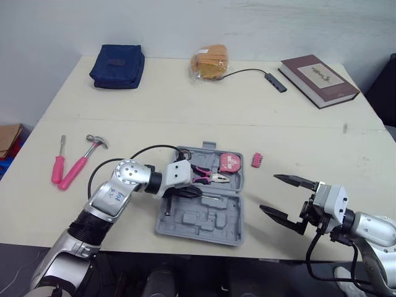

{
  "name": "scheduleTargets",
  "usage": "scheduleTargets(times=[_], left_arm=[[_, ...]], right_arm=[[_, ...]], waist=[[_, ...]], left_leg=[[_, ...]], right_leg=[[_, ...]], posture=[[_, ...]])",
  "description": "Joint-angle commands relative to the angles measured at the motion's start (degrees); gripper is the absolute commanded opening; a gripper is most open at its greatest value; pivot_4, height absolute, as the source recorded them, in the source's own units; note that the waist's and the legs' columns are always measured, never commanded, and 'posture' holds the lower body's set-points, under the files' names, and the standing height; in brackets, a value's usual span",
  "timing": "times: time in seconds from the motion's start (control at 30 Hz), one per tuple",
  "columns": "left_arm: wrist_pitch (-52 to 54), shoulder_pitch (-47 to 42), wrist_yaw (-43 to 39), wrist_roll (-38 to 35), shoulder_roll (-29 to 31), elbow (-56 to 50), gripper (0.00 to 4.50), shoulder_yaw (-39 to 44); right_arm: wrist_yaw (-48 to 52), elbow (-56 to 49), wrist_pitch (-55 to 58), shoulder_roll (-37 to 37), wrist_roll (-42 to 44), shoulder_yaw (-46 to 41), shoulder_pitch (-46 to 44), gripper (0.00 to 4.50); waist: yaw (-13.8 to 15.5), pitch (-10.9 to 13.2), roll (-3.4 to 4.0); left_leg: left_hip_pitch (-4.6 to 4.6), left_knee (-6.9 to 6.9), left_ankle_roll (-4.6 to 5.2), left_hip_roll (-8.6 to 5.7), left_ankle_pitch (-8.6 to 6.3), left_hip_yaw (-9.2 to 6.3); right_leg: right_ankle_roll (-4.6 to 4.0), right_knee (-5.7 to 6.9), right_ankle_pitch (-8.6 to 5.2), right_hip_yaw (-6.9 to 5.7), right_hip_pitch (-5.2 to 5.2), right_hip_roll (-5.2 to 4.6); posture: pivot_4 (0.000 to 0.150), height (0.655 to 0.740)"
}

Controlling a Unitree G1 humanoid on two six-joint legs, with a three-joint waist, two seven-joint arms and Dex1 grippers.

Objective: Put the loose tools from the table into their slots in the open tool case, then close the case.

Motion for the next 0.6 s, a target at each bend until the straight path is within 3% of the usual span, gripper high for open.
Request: scheduleTargets(times=[0.03,0.17,0.4,0.5,0.6], left_arm=[[-1.8,0.9,0.0,-0.3,-0.2,1.4,0.03,0.9],[-4.9,-0.2,-2.8,-9.8,0.0,0.4,0.03,11.1],[-5.9,-0.6,-9.0,-6.6,9.9,0.6,0.03,10.6],[-6.6,-0.3,-9.0,-6.2,10.5,0.0,0.87,10.2],[-6.9,-0.3,-8.9,-4.6,11.2,-1.2,2.25,8.9]], right_arm=[[-0.4,-1.4,-1.3,0.1,0.3,-1.5,-0.4,4.50],[-0.2,-1.0,-1.6,0.2,0.2,-1.1,-0.4,4.50],[0.0,-0.7,-1.6,0.4,0.2,-0.8,-0.6,4.50],[0.1,-0.5,-1.6,0.5,0.2,-0.5,-0.8,4.50],[0.0,-0.5,-1.6,0.6,0.1,-0.3,-1.1,4.50]], waist=[[0.0,0.0,0.00],[-0.2,0.0,-0.01],[-0.1,0.0,-0.01],[-0.1,0.0,-0.01],[0.0,0.0,-0.01]], left_leg=[[0.00,0.00,0.00,0.00,0.00,0.00],[-0.05,0.00,-0.01,0.09,0.00,-0.01],[-0.06,0.00,-0.03,0.04,0.01,0.01],[-0.06,-0.01,-0.01,0.03,0.00,0.02],[-0.08,0.00,0.02,0.04,-0.02,0.01]], right_leg=[[0.00,0.00,0.00,0.00,0.00,-0.01],[0.00,0.01,0.00,-0.02,-0.04,0.01],[0.00,-0.01,0.00,-0.02,-0.05,-0.01],[0.00,-0.03,0.00,-0.02,-0.04,-0.03],[0.00,-0.04,0.00,-0.02,-0.04,-0.06]], posture=[[0.150,0.7400],[0.150,0.7400],[0.150,0.7400],[0.150,0.7400],[0.150,0.7400]])
